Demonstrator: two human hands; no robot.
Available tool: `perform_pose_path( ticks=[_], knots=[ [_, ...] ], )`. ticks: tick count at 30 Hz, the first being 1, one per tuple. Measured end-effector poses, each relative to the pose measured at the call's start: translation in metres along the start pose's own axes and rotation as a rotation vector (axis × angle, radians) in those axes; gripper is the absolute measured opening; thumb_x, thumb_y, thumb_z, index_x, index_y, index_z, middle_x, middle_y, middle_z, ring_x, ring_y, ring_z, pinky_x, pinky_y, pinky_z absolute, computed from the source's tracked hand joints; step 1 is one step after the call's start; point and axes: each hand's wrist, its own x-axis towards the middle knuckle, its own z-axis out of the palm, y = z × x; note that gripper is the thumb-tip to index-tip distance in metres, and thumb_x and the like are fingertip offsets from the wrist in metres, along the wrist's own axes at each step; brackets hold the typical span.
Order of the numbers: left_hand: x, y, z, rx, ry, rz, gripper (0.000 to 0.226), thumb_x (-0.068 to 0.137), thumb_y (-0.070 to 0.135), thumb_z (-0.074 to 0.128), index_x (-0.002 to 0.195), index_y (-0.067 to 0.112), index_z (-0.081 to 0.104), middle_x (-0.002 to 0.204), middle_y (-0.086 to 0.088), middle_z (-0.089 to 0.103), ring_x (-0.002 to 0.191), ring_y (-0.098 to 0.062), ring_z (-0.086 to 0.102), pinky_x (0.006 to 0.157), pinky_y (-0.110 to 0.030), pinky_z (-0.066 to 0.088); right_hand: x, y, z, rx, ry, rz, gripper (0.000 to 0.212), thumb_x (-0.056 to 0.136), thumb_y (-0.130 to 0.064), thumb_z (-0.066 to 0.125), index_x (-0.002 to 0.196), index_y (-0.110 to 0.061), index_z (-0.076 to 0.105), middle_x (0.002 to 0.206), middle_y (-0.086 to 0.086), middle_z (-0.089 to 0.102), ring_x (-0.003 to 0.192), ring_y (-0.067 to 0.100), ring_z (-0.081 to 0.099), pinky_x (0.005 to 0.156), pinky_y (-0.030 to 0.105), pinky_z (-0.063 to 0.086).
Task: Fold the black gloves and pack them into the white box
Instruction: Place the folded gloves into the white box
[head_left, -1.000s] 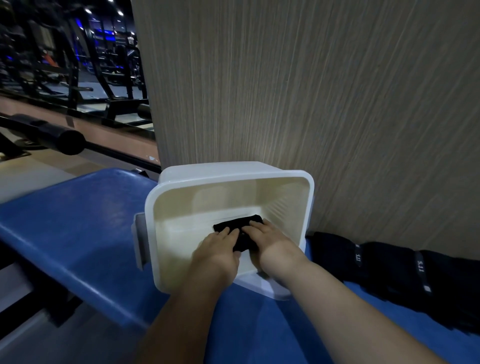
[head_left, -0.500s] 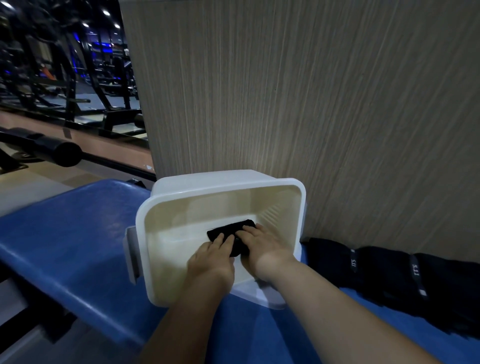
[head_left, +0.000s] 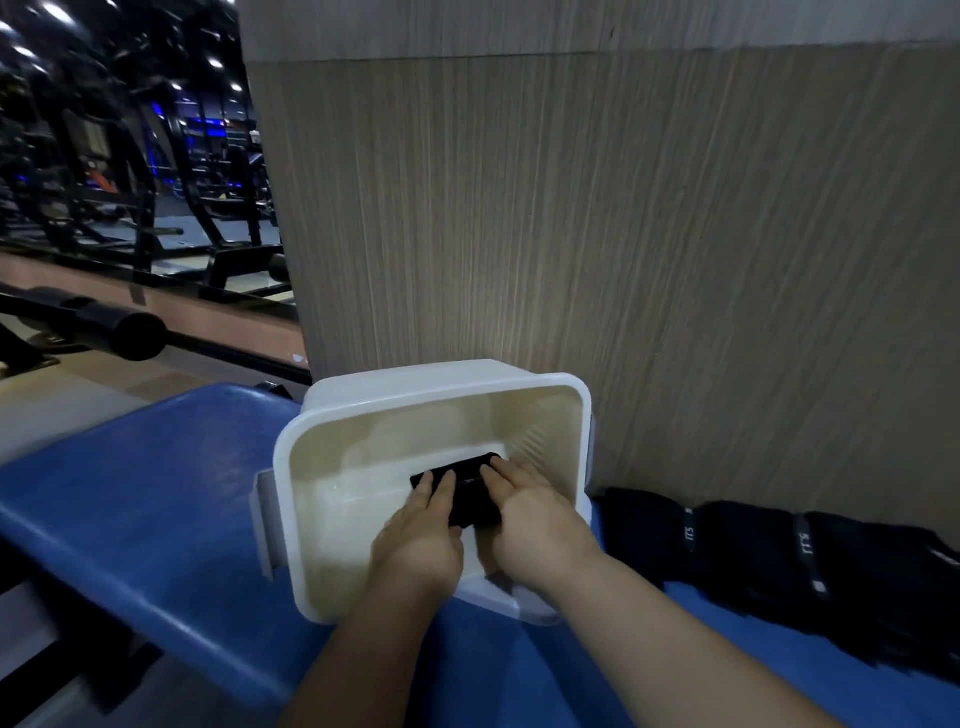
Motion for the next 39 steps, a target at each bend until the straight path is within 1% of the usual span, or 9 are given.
perform_pose_path(
  ticks=[5, 9, 14, 19, 25, 29, 32, 34, 39],
  knots=[
    [-0.018, 0.015, 0.001, 0.035, 0.080, 0.046, 0.061, 0.100, 0.031, 0.037, 0.153, 0.025, 0.007, 0.161, 0.003, 0.003, 0.146, -0.019, 0.012, 0.118, -0.031, 0.015, -0.048, 0.016, -0.001, 0.047, 0.207, 0.051, 0.036, 0.090, -0.013, 0.043, 0.122, -0.018, 0.060, 0.124, -0.004, 0.056, 0.116, 0.014, 0.049, 0.090, 0.019, 0.039],
    [-0.035, 0.038, 0.021, 0.040, 0.208, 0.110, 0.054, 0.096, 0.026, 0.043, 0.147, 0.022, 0.026, 0.152, -0.001, 0.025, 0.139, -0.021, 0.021, 0.115, -0.034, 0.022, -0.087, 0.048, 0.003, 0.098, 0.304, 0.239, 0.023, 0.092, -0.019, 0.049, 0.105, -0.022, 0.068, 0.105, -0.005, 0.062, 0.093, 0.010, 0.055, 0.075, 0.018, 0.045],
    [-0.051, 0.077, 0.046, -0.035, 0.175, 0.211, 0.024, 0.097, 0.025, 0.040, 0.120, 0.023, 0.044, 0.118, 0.004, 0.048, 0.110, -0.017, 0.040, 0.094, -0.027, 0.033, -0.116, 0.079, 0.005, 0.067, 0.255, 0.364, 0.036, 0.096, -0.021, 0.048, 0.132, -0.021, 0.053, 0.124, -0.002, 0.054, 0.108, 0.013, 0.052, 0.086, 0.021, 0.046],
    [-0.051, 0.110, 0.073, -0.135, 0.053, 0.291, 0.036, 0.100, 0.025, 0.038, 0.135, 0.019, 0.045, 0.126, -0.002, 0.053, 0.118, -0.017, 0.044, 0.098, -0.025, 0.032, -0.129, 0.095, 0.001, 0.074, 0.178, 0.445, 0.048, 0.097, -0.022, 0.045, 0.144, -0.023, 0.035, 0.135, 0.000, 0.044, 0.122, 0.016, 0.043, 0.099, 0.027, 0.042],
    [-0.033, 0.144, 0.080, -0.032, -0.011, 0.180, 0.033, 0.100, 0.035, 0.035, 0.110, 0.010, 0.054, 0.108, -0.011, 0.063, 0.103, -0.028, 0.058, 0.081, -0.035, 0.041, -0.134, 0.104, 0.001, 0.099, 0.143, 0.467, 0.061, 0.092, -0.004, 0.042, 0.148, -0.024, 0.028, 0.139, 0.001, 0.039, 0.126, 0.018, 0.037, 0.100, 0.025, 0.038],
    [-0.022, 0.161, 0.076, -0.010, -0.085, 0.032, 0.039, 0.098, 0.040, 0.038, 0.116, 0.009, 0.053, 0.115, -0.012, 0.061, 0.107, -0.031, 0.058, 0.084, -0.037, 0.044, -0.134, 0.105, 0.003, 0.070, 0.124, 0.459, 0.067, 0.092, 0.000, 0.043, 0.150, -0.024, 0.020, 0.140, 0.000, 0.036, 0.130, 0.016, 0.031, 0.105, 0.023, 0.032],
    [-0.021, 0.170, 0.075, -0.029, -0.113, -0.001, 0.019, 0.096, 0.033, 0.044, 0.092, 0.015, 0.049, 0.114, -0.012, 0.062, 0.106, -0.030, 0.059, 0.082, -0.034, 0.044, -0.134, 0.106, 0.004, 0.058, 0.139, 0.455, 0.065, 0.093, -0.001, 0.042, 0.150, -0.023, 0.023, 0.139, -0.001, 0.038, 0.129, 0.015, 0.032, 0.105, 0.023, 0.032],
    [-0.020, 0.171, 0.074, -0.083, -0.110, -0.021, 0.030, 0.095, 0.030, 0.046, 0.069, 0.019, 0.036, 0.099, -0.009, 0.060, 0.096, -0.026, 0.059, 0.077, -0.032, 0.041, -0.135, 0.106, 0.003, 0.094, 0.184, 0.451, 0.060, 0.093, -0.002, 0.040, 0.148, -0.023, 0.028, 0.137, -0.002, 0.041, 0.127, 0.014, 0.036, 0.101, 0.021, 0.034],
    [-0.023, 0.162, 0.064, -0.376, -0.139, -0.096, 0.035, 0.092, 0.025, 0.051, 0.065, 0.027, 0.027, 0.068, 0.007, 0.036, 0.081, -0.017, 0.046, 0.071, -0.026, 0.037, -0.139, 0.101, -0.003, 0.177, 0.439, 0.419, 0.031, 0.096, -0.017, 0.046, 0.124, -0.023, 0.057, 0.116, -0.007, 0.057, 0.107, 0.010, 0.050, 0.079, 0.019, 0.040]
  ],
)
